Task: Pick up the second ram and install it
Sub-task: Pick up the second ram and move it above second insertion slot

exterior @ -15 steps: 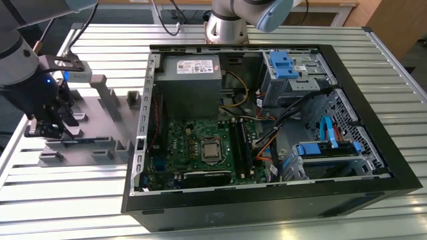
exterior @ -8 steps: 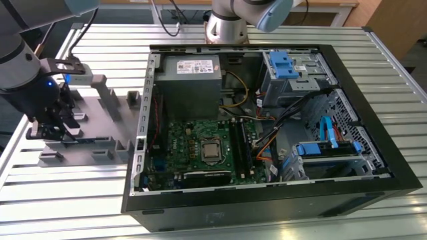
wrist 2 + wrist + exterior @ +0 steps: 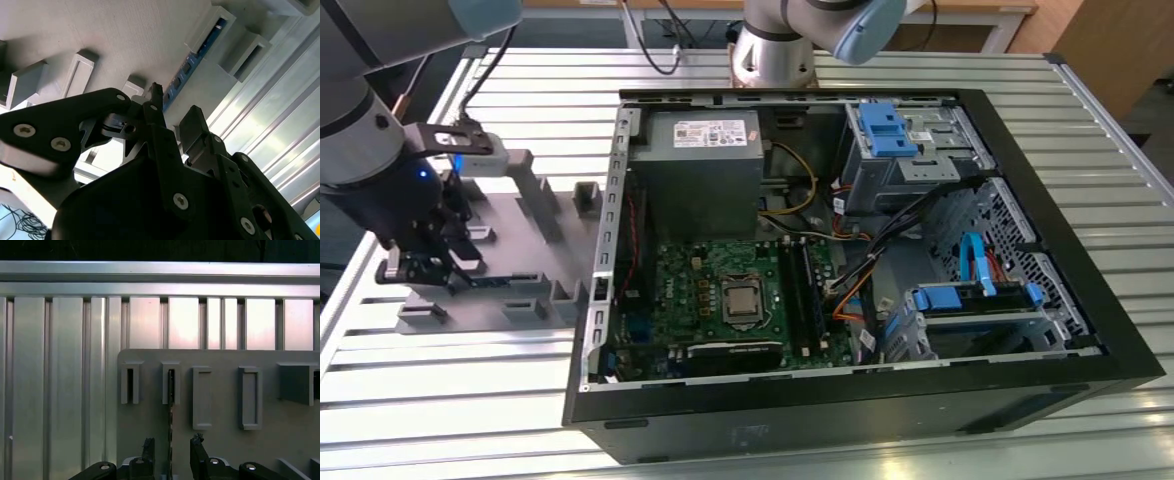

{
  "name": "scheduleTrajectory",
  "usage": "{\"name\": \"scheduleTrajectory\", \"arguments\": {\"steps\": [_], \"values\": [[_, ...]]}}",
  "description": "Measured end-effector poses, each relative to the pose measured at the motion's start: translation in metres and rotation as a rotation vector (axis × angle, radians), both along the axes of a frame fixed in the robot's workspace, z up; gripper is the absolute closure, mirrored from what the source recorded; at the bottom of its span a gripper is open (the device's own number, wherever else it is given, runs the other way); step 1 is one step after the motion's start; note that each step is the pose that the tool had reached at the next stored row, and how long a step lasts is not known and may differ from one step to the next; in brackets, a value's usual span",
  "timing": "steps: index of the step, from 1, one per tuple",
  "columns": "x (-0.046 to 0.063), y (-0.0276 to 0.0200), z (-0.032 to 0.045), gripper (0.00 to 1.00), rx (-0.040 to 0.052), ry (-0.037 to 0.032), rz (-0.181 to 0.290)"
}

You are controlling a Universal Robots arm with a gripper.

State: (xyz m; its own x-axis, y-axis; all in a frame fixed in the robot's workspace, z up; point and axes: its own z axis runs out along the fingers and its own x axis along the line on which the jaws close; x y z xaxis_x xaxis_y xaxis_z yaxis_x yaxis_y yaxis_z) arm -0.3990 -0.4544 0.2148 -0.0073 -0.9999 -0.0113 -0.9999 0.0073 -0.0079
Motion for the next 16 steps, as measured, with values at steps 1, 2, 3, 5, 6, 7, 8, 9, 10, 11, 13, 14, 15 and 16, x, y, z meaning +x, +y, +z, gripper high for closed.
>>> {"name": "scheduleTrajectory", "arguments": {"steps": [1, 2, 3, 5, 6, 7, 8, 9, 10, 11, 13, 14, 15, 16], "values": [[0.000, -0.0002, -0.0011, 0.58, -0.0001, 0.0000, 0.000], [0.000, -0.0002, -0.0022, 0.58, 0.0000, -0.0001, 0.000], [0.000, -0.0003, -0.0032, 0.58, -0.0001, 0.0000, 0.000], [0.000, -0.0005, -0.0053, 0.58, 0.0000, -0.0002, 0.000], [0.000, -0.0006, -0.0064, 0.58, 0.0000, -0.0003, 0.000], [0.000, -0.0007, -0.0073, 0.58, -0.0001, -0.0003, 0.000], [0.000, -0.0007, -0.0082, 0.58, -0.0001, -0.0004, 0.000], [0.000, -0.0007, -0.0091, 0.58, 0.0000, -0.0004, 0.000], [0.000, -0.0008, -0.0099, 0.58, 0.0000, -0.0005, 0.000], [0.000, -0.0008, -0.0106, 0.58, 0.0000, -0.0006, 0.000], [0.000, -0.0008, -0.0114, 0.60, -0.0002, -0.0006, 0.000], [0.000, -0.0008, -0.0115, 0.60, -0.0002, -0.0007, 0.000], [0.000, -0.0008, -0.0116, 0.67, -0.0003, -0.0008, 0.000], [0.000, -0.0008, -0.0117, 0.67, -0.0003, -0.0010, 0.000]]}}
